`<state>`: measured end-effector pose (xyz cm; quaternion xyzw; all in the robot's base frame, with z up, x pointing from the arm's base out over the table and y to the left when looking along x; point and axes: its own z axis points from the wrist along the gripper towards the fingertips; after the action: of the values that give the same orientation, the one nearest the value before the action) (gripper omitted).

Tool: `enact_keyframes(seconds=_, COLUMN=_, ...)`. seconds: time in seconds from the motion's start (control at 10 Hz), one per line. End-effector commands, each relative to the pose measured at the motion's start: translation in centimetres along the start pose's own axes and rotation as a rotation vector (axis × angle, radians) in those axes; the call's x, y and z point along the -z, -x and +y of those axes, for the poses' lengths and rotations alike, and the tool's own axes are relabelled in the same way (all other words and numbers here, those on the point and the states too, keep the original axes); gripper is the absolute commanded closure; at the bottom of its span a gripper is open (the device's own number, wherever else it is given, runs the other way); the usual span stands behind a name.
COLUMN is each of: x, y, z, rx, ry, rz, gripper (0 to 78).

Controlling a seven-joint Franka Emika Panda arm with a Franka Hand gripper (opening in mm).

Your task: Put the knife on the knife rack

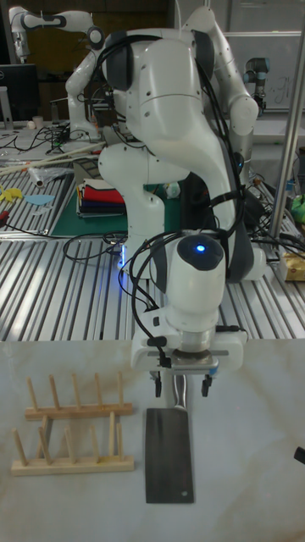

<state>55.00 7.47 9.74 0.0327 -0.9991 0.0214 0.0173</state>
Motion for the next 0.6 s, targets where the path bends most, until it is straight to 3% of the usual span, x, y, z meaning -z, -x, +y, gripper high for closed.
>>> enact_keyframes(seconds=0.1, x=-0.57, y=-0.27, z=0.15, rx=-0.005, ry=0.003, rz=0.001, gripper=0.2)
enact_keyframes(seconds=0.2, x=-1.29, y=-0.37, z=0.27, rx=-0.006, ry=0.005, rz=-0.002, gripper=0.2)
enact_keyframes(seconds=0.6, x=-1.51, y=-0.43, z=0.21, rx=-0.005, ry=0.009, rz=0.016, gripper=0.2)
